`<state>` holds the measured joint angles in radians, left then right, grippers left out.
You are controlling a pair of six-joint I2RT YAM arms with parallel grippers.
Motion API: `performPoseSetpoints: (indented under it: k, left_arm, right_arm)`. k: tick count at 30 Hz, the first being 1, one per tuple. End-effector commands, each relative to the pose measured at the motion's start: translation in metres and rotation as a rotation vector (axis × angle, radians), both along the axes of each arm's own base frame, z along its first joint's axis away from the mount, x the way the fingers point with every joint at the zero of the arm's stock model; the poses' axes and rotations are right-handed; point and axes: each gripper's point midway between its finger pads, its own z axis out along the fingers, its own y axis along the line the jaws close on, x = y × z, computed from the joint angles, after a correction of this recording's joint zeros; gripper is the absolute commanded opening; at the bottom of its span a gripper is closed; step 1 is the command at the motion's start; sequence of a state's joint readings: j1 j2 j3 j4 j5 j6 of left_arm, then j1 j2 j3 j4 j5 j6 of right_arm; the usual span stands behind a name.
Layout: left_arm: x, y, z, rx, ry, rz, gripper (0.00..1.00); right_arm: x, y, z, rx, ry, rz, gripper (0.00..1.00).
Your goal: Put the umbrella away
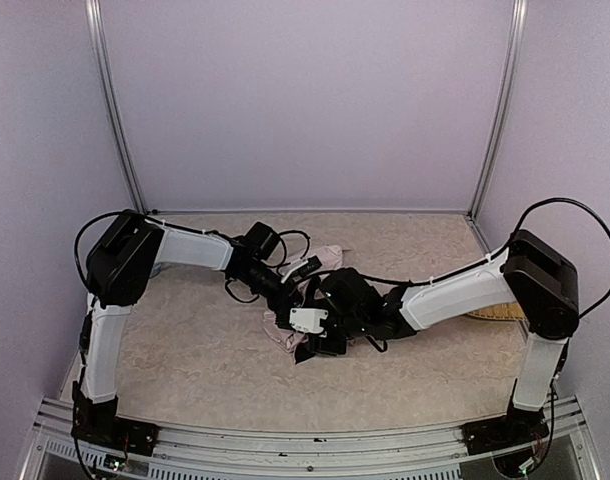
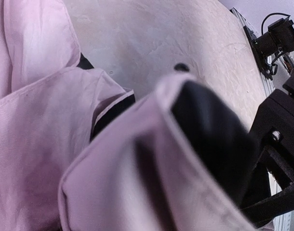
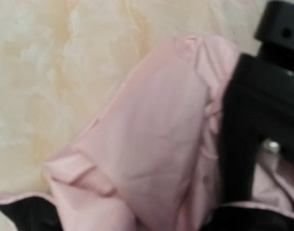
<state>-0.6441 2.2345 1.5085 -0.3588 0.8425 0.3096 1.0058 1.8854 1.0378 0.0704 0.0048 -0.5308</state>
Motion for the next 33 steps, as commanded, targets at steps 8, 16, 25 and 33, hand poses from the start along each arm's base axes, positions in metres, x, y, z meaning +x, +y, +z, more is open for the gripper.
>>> performPoseSetpoints:
  k: [8,16,25,33]
  left_arm:
    - [-0.047,0.010,-0.034,0.077,0.307,-0.019,0.47]
    - [-0.031,0.013,-0.035,0.108,0.270,0.070,0.58]
    - [-0.012,0.012,0.041,-0.059,-0.057,0.113,0.87]
    - [-0.011,0.021,0.094,-0.126,-0.347,0.157,0.99]
  right_arm:
    - [0.041,-0.070,-0.017,-0.184,-0.033,-0.314,0.99]
    - [0.022,-0.051,0.025,-0.079,-0.004,-0.198,0.88]
    - [0.019,-0.076,0.068,0.122,0.178,-0.191,0.87]
    - [0.012,-0.083,0.118,0.254,0.220,-0.207,0.86]
